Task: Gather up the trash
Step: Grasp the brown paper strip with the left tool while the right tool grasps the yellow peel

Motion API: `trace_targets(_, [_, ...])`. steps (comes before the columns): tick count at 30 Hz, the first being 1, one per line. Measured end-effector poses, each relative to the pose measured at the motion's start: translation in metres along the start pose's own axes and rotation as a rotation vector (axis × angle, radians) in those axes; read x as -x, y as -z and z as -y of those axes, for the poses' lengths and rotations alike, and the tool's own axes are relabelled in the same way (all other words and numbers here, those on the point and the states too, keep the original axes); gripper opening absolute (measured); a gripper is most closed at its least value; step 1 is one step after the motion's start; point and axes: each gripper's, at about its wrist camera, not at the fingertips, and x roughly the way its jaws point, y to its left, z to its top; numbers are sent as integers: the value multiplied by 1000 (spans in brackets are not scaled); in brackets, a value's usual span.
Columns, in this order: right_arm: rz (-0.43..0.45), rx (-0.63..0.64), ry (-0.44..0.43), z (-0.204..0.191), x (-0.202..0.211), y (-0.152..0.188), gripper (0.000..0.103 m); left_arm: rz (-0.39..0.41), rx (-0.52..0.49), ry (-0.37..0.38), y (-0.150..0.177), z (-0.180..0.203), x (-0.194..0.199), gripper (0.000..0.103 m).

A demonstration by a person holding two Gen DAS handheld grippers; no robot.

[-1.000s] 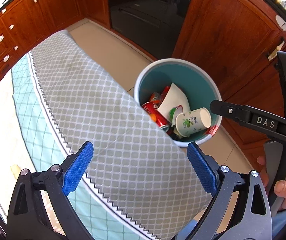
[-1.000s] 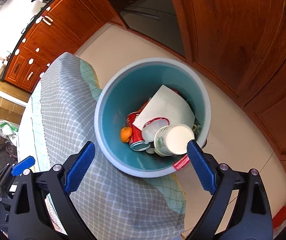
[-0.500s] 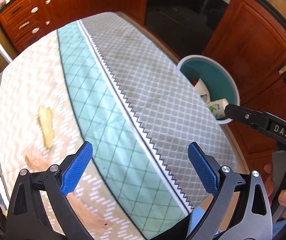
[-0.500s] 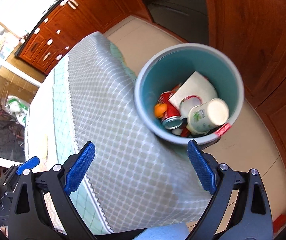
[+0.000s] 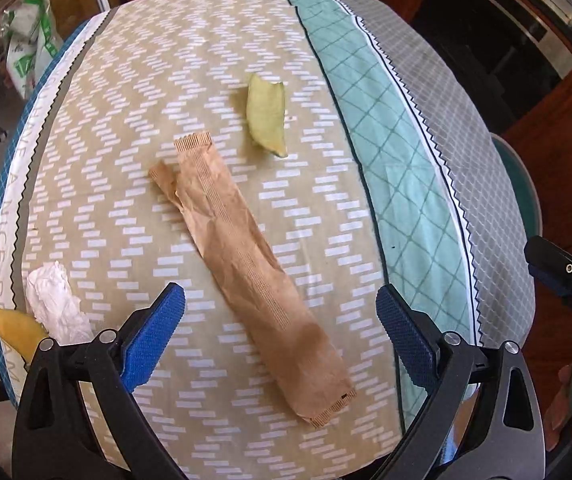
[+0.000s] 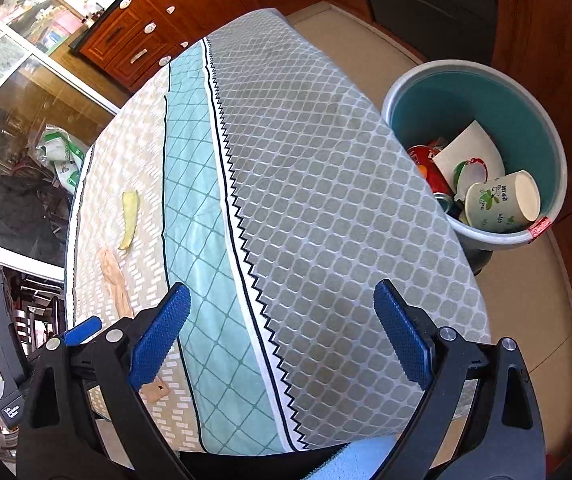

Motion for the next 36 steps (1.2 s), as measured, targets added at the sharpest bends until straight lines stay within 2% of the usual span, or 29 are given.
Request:
trace_targets(5, [-18, 9, -1, -6, -7, 1, 89, -21, -28, 22, 11, 4, -11, 93])
trace_targets(9, [-20, 12, -1, -10, -9, 0, 89, 11, -108, -36, 19, 16, -13, 89])
trace_targets(11, [-21, 20, -1, -15, -10, 0, 89, 55, -130, -67, 23, 16, -12, 66])
trace_targets(12, [-22, 25, 1, -18, -11, 0, 89, 74, -131, -71, 25, 14, -9, 59])
trace_targets(14, [-29, 35, 3, -24, -15, -1, 89, 95, -112, -76, 22, 2, -4, 22])
trace_targets(16, [-41, 47, 7, -31, -20, -3, 89, 94, -79, -40, 15, -18, -2, 9])
trace_targets(19, [-58, 69, -2, -50, -31, -5, 89, 100, -40, -36, 7, -40, 2, 8])
trace_targets(28, [-79, 201, -44, -135, -74, -24, 89, 158, 30, 71, -36, -82, 24, 8])
trace_targets(34, [-87, 310, -7, -190, -109, -36, 89, 155, 57, 115, -54, -117, 22, 8])
trace_targets(36, [-78, 351, 23, -207, -121, -40, 83, 155, 73, 126, -56, -129, 21, 8])
